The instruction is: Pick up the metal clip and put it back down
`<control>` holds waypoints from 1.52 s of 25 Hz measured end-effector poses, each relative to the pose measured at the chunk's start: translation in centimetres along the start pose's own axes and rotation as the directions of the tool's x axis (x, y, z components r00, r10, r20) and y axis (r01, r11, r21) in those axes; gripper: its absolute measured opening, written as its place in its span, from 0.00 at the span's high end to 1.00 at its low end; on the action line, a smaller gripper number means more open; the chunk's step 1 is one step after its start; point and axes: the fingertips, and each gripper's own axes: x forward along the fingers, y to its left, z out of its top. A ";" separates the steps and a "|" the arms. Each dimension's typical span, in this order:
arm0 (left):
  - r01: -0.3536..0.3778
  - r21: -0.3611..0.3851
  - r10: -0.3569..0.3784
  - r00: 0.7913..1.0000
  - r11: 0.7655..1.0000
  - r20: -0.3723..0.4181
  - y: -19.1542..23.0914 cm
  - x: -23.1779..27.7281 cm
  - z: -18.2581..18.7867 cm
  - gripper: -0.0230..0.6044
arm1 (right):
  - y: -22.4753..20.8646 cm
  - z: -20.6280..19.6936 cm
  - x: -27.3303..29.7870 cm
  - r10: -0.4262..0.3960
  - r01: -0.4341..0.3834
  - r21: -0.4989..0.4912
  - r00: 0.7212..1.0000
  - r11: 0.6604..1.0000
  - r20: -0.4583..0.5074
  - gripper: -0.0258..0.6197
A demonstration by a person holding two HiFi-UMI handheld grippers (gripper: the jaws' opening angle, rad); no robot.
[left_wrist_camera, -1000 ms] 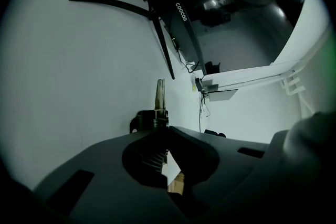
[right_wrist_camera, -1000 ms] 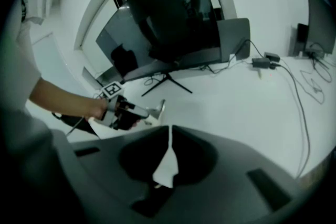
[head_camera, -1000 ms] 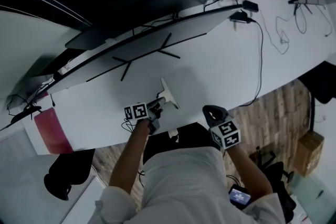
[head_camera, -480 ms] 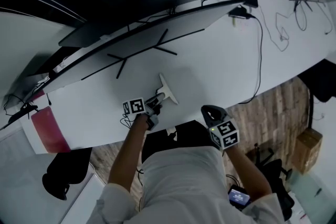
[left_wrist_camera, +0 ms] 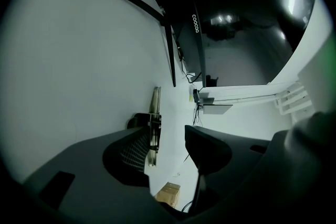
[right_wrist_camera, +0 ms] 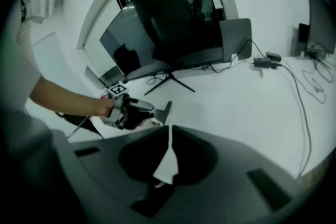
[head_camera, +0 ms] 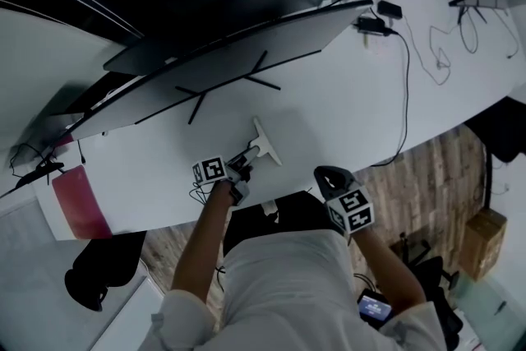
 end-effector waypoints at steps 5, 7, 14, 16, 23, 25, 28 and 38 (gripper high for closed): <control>-0.037 0.040 0.036 0.999 0.998 0.036 -0.4 -2.3 0.4 0.59 | 0.7 0.5 -0.5 0.002 -0.002 -0.033 1.000 0.999 0.012 0.90; -0.049 0.097 0.044 0.998 0.994 0.052 -1.4 -3.5 0.6 0.59 | 1.1 0.9 -0.7 0.002 -0.001 -0.048 1.000 0.999 0.020 0.90; -0.153 0.392 0.106 0.985 0.907 0.138 -5.7 -9.5 1.0 0.69 | 3.1 2.5 -1.1 -0.001 0.007 -0.100 0.998 0.995 0.061 0.90; -0.185 0.435 0.116 0.977 0.881 0.180 -6.8 -11.4 1.0 0.71 | 3.9 3.0 -1.0 -0.004 0.013 -0.122 0.997 0.992 0.074 0.90; -0.272 0.548 0.081 0.934 0.791 0.347 -9.6 -18.4 0.5 0.85 | 7.7 4.3 -2.3 -0.014 0.035 -0.176 0.993 0.984 0.120 0.90; -0.296 0.562 0.071 0.919 0.772 0.387 -10.4 -20.4 0.1 0.89 | 8.5 4.4 -2.9 -0.025 0.048 -0.172 0.990 0.984 0.135 0.90; -0.324 0.585 0.059 0.903 0.743 0.425 -11.3 -23.1 -1.0 0.91 | 9.8 4.5 -4.1 -0.035 0.067 -0.190 0.985 0.980 0.169 0.90; -0.333 0.630 0.027 0.896 0.702 0.443 -12.6 -29.9 -5.4 0.91 | 12.8 3.1 -9.1 -0.086 0.132 -0.180 0.966 0.975 0.246 0.90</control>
